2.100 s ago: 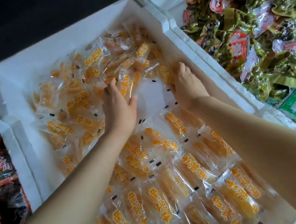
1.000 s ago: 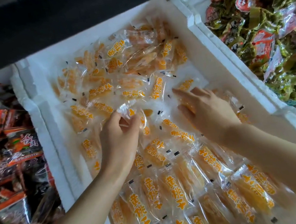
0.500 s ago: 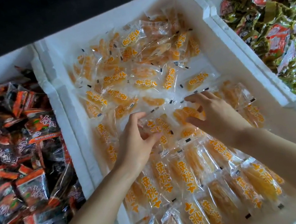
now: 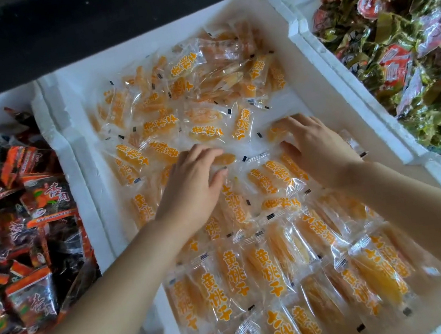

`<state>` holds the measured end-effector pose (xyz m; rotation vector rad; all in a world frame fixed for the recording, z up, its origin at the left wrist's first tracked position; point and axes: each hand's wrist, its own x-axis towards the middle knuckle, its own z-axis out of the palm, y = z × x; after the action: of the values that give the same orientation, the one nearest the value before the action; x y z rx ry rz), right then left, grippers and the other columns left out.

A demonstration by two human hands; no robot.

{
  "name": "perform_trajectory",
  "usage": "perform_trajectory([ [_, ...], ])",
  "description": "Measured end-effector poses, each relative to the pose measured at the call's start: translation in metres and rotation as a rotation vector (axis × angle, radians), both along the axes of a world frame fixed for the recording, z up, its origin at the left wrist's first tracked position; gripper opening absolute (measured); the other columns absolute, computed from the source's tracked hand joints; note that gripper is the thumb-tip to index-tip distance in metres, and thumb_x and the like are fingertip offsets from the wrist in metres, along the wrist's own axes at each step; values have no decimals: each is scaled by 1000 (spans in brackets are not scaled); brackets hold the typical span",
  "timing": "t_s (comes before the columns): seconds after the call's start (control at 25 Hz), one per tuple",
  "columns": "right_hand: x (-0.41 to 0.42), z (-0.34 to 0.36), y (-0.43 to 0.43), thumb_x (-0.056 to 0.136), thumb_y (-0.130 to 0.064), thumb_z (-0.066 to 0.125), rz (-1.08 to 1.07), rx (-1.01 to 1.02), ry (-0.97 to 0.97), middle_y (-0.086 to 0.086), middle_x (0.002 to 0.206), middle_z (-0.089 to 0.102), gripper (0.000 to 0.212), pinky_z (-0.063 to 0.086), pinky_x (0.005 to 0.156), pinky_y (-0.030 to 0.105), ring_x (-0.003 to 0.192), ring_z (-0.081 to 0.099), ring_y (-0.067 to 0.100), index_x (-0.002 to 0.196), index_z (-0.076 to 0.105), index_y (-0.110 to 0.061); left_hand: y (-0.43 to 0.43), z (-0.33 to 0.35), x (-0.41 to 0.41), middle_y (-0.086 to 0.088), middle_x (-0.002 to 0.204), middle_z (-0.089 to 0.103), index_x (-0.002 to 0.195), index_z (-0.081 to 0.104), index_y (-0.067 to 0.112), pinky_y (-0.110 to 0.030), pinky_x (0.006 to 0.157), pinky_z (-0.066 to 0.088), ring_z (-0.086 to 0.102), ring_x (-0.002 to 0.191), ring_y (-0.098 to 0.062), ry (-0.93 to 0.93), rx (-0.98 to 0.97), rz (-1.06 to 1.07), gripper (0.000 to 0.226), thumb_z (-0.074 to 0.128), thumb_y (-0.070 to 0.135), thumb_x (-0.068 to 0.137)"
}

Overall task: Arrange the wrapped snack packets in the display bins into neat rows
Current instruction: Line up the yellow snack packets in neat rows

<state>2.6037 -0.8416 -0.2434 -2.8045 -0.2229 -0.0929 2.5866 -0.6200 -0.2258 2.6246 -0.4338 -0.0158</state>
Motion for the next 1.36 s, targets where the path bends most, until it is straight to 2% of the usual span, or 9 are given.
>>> perform_trajectory([
  [0.2, 44, -7, -1, 96, -14, 49, 24, 8, 102, 0, 134, 52, 35, 37, 98, 36, 125, 40, 24, 129, 54, -23, -4, -11, 49, 6, 139, 50, 132, 53, 21, -30, 103, 24, 35, 127, -18, 143, 114, -146, 39, 56, 27, 94],
  [0.32, 55, -7, -1, 92, -9, 55, 6, -30, 87, -1, 125, 58, 37, 35, 95, 33, 119, 47, 23, 127, 55, -23, -5, -13, 63, 6, 133, 54, 130, 56, 22, -27, 93, 22, 34, 120, -19, 111, 173, -164, 44, 62, 33, 88],
  [0.56, 64, 3, -8, 88, -6, 62, 63, -1, 185, 5, 123, 58, 47, 46, 93, 34, 105, 61, 20, 133, 49, -16, -15, -16, 71, -5, 120, 51, 124, 58, 16, -31, 96, 20, 33, 116, -24, -6, 329, -112, 41, 60, 37, 89],
  [0.72, 64, 12, -10, 87, -24, 65, 115, -188, 74, 3, 123, 58, 47, 37, 97, 35, 117, 50, 24, 130, 49, -16, -19, -8, 64, -1, 108, 50, 106, 54, 12, -33, 91, 34, 46, 106, -22, -132, 72, -34, 23, 63, 23, 89],
  [0.8, 53, 16, -9, 86, -25, 66, 54, -143, -39, 3, 122, 57, 43, 39, 92, 35, 117, 49, 24, 126, 50, -17, -19, 2, 55, 1, 104, 57, 103, 52, 11, -31, 83, 42, 53, 97, -18, -187, -71, 19, 21, 65, 20, 88],
  [1.0, 9, 35, 0, 85, -33, 66, -69, 112, -217, -2, 101, 60, 41, 45, 68, 34, 93, 57, 23, 117, 48, -17, -14, 23, 18, 18, 76, 51, 90, 49, 23, -11, 58, 34, 48, 66, 1, -89, -315, 123, 27, 74, 26, 79],
  [1.12, -8, 35, 5, 87, -37, 63, -82, 96, -105, -2, 104, 60, 41, 47, 69, 33, 92, 59, 22, 119, 47, -18, -2, 23, -4, 14, 78, 53, 91, 50, 23, -8, 57, 37, 50, 67, 6, -21, -380, 196, 24, 72, 25, 81],
  [1.24, -15, 16, 9, 91, -39, 56, -113, -61, 142, 5, 115, 58, 41, 46, 73, 34, 101, 58, 26, 123, 44, -16, 18, 16, -17, 6, 85, 57, 98, 48, 20, -16, 62, 42, 56, 74, -5, 94, -361, 320, 23, 67, 26, 86],
  [1.36, -21, 13, 11, 93, -39, 52, -160, -158, 190, 7, 122, 52, 42, 45, 73, 36, 109, 54, 28, 126, 43, -14, 34, 8, -28, 7, 83, 53, 99, 41, 20, -8, 51, 39, 53, 69, -7, 189, -292, 395, 27, 66, 26, 88],
])
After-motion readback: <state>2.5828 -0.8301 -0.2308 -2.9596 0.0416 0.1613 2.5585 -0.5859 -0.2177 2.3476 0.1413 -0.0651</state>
